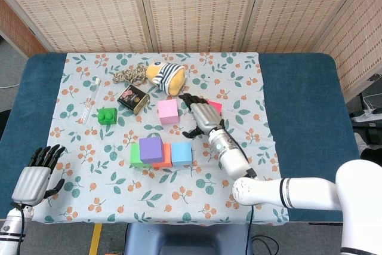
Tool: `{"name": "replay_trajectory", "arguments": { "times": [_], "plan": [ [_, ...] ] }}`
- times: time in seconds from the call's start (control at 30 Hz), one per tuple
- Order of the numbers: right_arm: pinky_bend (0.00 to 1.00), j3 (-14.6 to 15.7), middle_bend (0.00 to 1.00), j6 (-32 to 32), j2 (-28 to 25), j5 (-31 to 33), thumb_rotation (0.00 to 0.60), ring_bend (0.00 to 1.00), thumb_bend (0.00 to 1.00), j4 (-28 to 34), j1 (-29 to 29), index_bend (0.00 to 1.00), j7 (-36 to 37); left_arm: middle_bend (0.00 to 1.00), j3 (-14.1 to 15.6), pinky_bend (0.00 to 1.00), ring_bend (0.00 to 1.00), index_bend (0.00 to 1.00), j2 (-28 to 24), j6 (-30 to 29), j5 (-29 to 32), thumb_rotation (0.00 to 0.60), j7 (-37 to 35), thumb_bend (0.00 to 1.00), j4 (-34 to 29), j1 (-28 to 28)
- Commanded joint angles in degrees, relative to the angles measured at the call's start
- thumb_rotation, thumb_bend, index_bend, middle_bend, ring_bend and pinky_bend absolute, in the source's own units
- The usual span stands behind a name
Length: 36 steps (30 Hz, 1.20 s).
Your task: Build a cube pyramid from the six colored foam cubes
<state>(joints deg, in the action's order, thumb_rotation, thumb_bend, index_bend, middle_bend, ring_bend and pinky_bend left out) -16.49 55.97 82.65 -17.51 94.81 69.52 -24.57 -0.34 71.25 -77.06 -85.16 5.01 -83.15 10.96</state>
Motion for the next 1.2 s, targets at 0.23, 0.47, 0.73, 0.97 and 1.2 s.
{"name": "replay_trajectory", "arguments": {
  "times": [0.23,0.47,0.73,0.97,1.2],
  "plan": [
    [0.0,3.17,0.0,-3.06,8.15,2.75,0.6,0.0,0.14,-17.9,-0.74,0.0,-4.86,0.03,-0.16,0.05,0.0,0.0,0.65,1.11,0.89,0.6,1.16,0.35,0.18,0.42],
    [0.0,1.68,0.0,-7.99,12.69,6.65,0.6,0.0,0.13,-27.03,-0.08,0.0,-6.45,0.03,-0.45,0.05,0.0,0.0,0.79,1.89,1.63,0.6,1.16,0.35,0.61,0.75],
    [0.0,-0.17,0.0,-11.14,16.22,11.23,0.6,0.0,0.13,-33.59,0.55,0.0,-8.7,0.04,-0.65,0.05,0.0,0.0,0.99,2.55,2.48,0.6,1.44,0.35,0.95,0.94],
    [0.0,-2.37,0.07,-9.76,17.36,11.55,0.6,0.0,0.13,-35.5,-0.03,0.07,-8.55,0.04,-0.66,0.05,0.0,0.0,1.05,2.68,2.59,0.6,1.33,0.35,1.1,1.03],
    [0.0,-3.22,0.21,-8.18,18.65,11.96,0.6,0.0,0.13,-36.29,-0.78,0.21,-10.62,0.04,-0.51,0.05,0.0,0.0,0.91,2.34,2.27,0.6,1.25,0.35,0.89,0.93]
  ]
}}
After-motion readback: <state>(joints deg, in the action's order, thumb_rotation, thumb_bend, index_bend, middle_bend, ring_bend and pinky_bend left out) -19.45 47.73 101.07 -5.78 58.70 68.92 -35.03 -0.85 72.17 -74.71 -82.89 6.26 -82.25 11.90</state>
